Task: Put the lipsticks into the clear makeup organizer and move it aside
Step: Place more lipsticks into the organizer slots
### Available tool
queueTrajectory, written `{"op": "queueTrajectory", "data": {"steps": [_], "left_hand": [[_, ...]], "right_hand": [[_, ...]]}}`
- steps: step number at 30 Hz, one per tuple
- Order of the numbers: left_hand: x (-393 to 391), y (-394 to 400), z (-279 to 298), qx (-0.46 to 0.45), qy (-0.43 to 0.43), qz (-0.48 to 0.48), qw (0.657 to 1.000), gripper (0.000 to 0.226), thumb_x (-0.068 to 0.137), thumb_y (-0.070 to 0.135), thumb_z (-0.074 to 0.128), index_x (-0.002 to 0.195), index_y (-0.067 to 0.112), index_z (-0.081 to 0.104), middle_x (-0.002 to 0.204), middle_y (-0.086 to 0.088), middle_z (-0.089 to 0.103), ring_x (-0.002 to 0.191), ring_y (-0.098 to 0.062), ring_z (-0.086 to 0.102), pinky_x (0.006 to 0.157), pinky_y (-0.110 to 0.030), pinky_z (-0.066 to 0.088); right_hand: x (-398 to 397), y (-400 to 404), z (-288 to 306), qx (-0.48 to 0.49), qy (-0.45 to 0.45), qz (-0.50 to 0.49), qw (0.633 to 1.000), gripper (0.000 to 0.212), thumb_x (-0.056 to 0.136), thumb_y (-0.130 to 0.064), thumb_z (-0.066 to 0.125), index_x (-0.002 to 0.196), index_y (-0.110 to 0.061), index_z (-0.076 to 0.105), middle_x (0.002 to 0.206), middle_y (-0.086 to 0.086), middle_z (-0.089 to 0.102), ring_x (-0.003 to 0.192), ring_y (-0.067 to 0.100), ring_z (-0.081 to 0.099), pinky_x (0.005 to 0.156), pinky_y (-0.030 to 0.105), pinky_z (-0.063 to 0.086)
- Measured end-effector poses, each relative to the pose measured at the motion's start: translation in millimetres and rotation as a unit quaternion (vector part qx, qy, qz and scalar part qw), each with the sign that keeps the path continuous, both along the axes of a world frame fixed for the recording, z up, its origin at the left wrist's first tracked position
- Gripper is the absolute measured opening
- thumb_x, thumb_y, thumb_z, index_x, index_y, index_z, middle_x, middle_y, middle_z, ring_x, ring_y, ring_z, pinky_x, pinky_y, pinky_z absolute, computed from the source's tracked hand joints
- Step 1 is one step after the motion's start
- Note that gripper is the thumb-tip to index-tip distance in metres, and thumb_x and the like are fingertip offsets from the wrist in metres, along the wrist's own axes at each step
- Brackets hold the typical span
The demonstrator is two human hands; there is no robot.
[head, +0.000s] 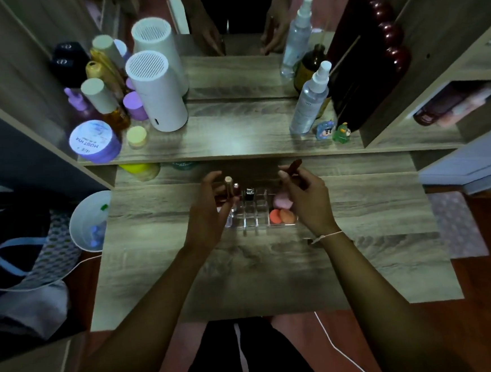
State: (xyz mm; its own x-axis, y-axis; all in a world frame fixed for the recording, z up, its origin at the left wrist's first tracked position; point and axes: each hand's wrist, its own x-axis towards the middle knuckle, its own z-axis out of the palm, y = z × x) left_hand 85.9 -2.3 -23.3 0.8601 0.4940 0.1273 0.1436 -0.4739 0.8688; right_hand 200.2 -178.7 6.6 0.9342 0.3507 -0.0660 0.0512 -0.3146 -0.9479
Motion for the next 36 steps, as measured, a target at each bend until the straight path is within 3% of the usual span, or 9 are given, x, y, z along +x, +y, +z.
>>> {"op": "queueTrajectory", "data": {"steps": [5, 9, 11, 16, 20, 23, 26, 31, 36], "left_hand": [[2.3, 4.8, -8.7, 0.020, 0.004, -0.024, 0.999, 0.041, 0.080, 0.015, 0.073, 0.116, 0.018, 0.054, 0.107, 0.007, 0.063, 0.093, -0.002, 0.062, 0.079, -0.004, 0.045], [3.0, 2.3, -10.9, 0.025, 0.015, -0.032, 0.999, 0.036, 0.079, 0.012, 0.074, 0.111, 0.013, 0.057, 0.107, -0.004, 0.064, 0.092, -0.007, 0.061, 0.080, -0.009, 0.046], [2.8, 0.6, -13.3, 0.043, 0.027, -0.041, 0.998, 0.036, 0.080, 0.011, 0.074, 0.111, 0.014, 0.057, 0.107, -0.005, 0.065, 0.094, -0.011, 0.061, 0.081, -0.017, 0.049], [0.4, -0.2, -19.0, 0.124, 0.051, -0.055, 0.989, 0.025, 0.082, 0.010, 0.070, 0.105, 0.011, 0.061, 0.100, -0.009, 0.067, 0.091, -0.026, 0.060, 0.076, -0.042, 0.052], [-4.4, -0.9, -26.0, 0.142, 0.065, -0.073, 0.985, 0.026, 0.082, 0.006, 0.069, 0.106, 0.006, 0.060, 0.100, -0.012, 0.067, 0.091, -0.029, 0.061, 0.082, -0.043, 0.049], [-5.7, -2.3, -30.1, 0.128, 0.069, -0.066, 0.987, 0.026, 0.082, 0.007, 0.069, 0.106, 0.009, 0.059, 0.099, -0.010, 0.066, 0.090, -0.026, 0.060, 0.080, -0.039, 0.048], [-3.4, -4.0, -31.9, 0.116, 0.080, -0.056, 0.989, 0.022, 0.084, 0.016, 0.068, 0.103, 0.015, 0.058, 0.098, -0.004, 0.065, 0.089, -0.018, 0.058, 0.076, -0.031, 0.046], [1.1, -2.1, -30.1, 0.126, 0.075, -0.057, 0.988, 0.017, 0.086, 0.026, 0.063, 0.100, 0.019, 0.057, 0.094, 0.000, 0.064, 0.085, -0.013, 0.056, 0.073, -0.028, 0.046], [2.6, -3.2, -27.0, 0.130, 0.075, -0.054, 0.987, 0.019, 0.086, 0.020, 0.067, 0.102, 0.012, 0.060, 0.096, -0.005, 0.064, 0.087, -0.018, 0.058, 0.080, -0.036, 0.049]], "right_hand": [[0.0, 3.7, 0.1, -0.015, 0.008, -0.008, 1.000, 0.018, 0.093, -0.028, 0.062, 0.105, -0.019, 0.071, 0.093, 0.002, 0.074, 0.090, 0.013, 0.069, 0.077, 0.027, 0.051], [-3.2, 4.6, -2.5, -0.028, 0.013, -0.026, 0.999, 0.003, 0.091, -0.020, 0.065, 0.091, -0.021, 0.068, 0.072, -0.006, 0.067, 0.065, -0.011, 0.062, 0.064, 0.009, 0.046], [-5.6, 6.1, -4.4, -0.007, 0.020, -0.038, 0.999, 0.007, 0.088, -0.013, 0.067, 0.093, -0.017, 0.065, 0.072, -0.008, 0.065, 0.062, -0.013, 0.060, 0.064, 0.002, 0.044], [-5.3, 5.5, -7.3, -0.016, 0.034, -0.059, 0.998, 0.013, 0.083, -0.014, 0.073, 0.084, -0.023, 0.064, 0.075, -0.010, 0.066, 0.065, -0.008, 0.063, 0.065, 0.008, 0.047], [-2.2, 1.0, -10.5, -0.042, 0.042, -0.065, 0.996, 0.017, 0.082, -0.016, 0.075, 0.078, -0.029, 0.064, 0.077, -0.008, 0.068, 0.076, 0.006, 0.065, 0.075, 0.025, 0.052], [-0.9, 2.6, -11.7, -0.092, 0.006, -0.031, 0.995, 0.013, 0.081, -0.017, 0.075, 0.086, -0.025, 0.066, 0.073, -0.014, 0.064, 0.068, -0.011, 0.060, 0.066, 0.010, 0.046], [1.1, 8.7, -10.8, -0.137, -0.031, 0.003, 0.990, 0.014, 0.081, -0.019, 0.074, 0.093, -0.022, 0.069, 0.075, -0.010, 0.066, 0.068, -0.008, 0.059, 0.063, 0.005, 0.044], [6.1, 20.9, -7.7, -0.219, -0.082, 0.051, 0.971, 0.015, 0.082, -0.022, 0.072, 0.095, -0.015, 0.069, 0.088, 0.006, 0.073, 0.083, 0.021, 0.066, 0.074, 0.035, 0.053], [8.8, 29.3, -9.8, -0.264, -0.122, 0.104, 0.951, 0.015, 0.080, -0.021, 0.071, 0.094, -0.015, 0.068, 0.085, 0.006, 0.072, 0.078, 0.023, 0.064, 0.066, 0.031, 0.047]]}}
